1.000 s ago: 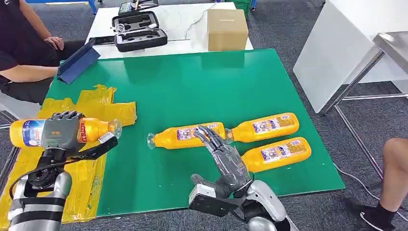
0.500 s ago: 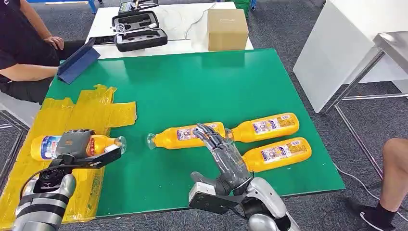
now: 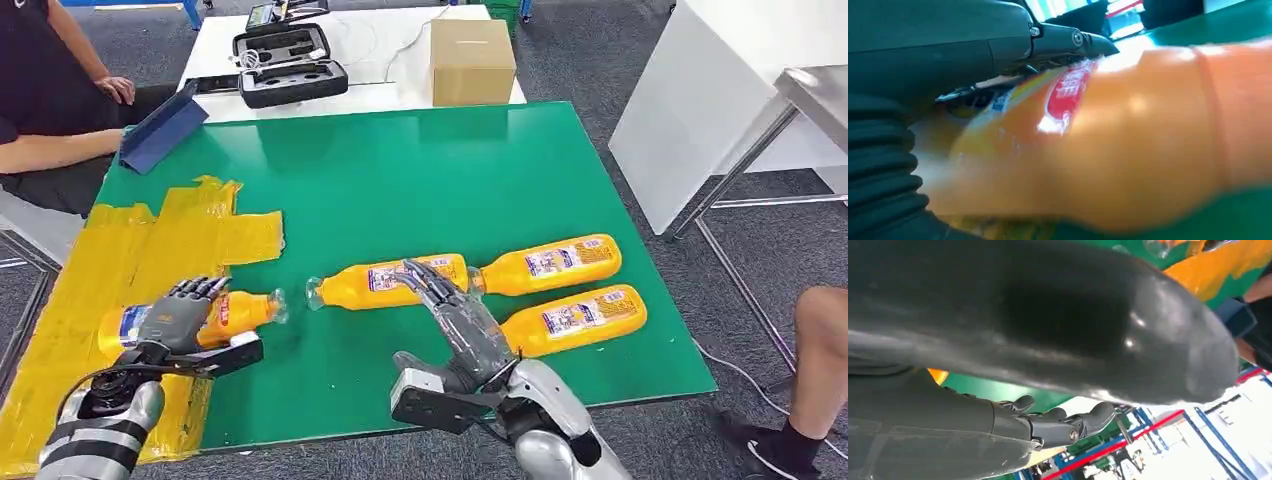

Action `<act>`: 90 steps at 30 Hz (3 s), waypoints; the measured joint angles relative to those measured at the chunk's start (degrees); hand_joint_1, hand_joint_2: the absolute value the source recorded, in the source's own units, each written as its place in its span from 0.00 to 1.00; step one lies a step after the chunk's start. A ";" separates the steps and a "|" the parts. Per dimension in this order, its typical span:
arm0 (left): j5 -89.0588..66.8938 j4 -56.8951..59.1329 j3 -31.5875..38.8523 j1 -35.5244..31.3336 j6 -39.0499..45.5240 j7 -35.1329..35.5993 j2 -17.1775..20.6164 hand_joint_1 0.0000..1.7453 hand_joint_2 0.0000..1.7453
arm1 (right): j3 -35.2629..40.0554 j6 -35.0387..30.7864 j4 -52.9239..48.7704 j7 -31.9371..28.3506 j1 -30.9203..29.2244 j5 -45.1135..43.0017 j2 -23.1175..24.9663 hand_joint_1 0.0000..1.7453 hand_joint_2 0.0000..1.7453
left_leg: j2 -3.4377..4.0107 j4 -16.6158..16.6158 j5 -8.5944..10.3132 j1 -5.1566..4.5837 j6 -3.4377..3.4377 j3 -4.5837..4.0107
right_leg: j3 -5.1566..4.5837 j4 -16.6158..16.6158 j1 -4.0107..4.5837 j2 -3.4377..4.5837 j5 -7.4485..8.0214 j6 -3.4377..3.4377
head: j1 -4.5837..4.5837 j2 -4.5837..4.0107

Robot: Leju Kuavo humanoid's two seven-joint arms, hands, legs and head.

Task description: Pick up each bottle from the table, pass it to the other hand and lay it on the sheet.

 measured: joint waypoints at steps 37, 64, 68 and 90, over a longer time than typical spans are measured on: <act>40.35 -37.31 6.03 4.30 4.46 -10.93 -16.37 0.00 0.00 | -0.35 8.35 37.11 8.05 -26.67 10.27 5.77 0.00 1.00 | -0.04 0.03 0.19 0.02 0.01 -0.08 | -0.02 0.02 0.05 -0.01 0.25 0.02 | -0.04 0.00; 46.51 -42.45 0.98 6.03 9.31 -16.72 -16.81 0.00 0.00 | 3.65 2.84 70.99 7.76 -36.16 22.12 12.59 1.00 1.00 | -0.03 0.04 0.20 0.02 0.00 -0.05 | -0.01 0.02 0.04 0.00 0.25 0.02 | -0.04 0.00; 47.01 -42.47 0.87 6.09 9.36 -16.72 -16.81 0.00 0.00 | 3.65 3.06 73.11 7.32 -37.19 22.12 13.09 1.00 1.00 | -0.04 0.04 0.20 0.03 0.00 -0.03 | 0.00 0.02 0.05 -0.01 0.25 0.02 | -0.04 0.00; 51.79 -42.05 0.81 6.13 4.69 -10.59 -16.83 0.00 0.00 | 2.64 -0.12 75.97 6.78 -38.35 21.25 13.88 1.00 1.00 | -0.01 0.04 0.21 0.03 -0.01 0.05 | 0.04 0.00 0.05 0.00 0.25 0.02 | -0.06 0.00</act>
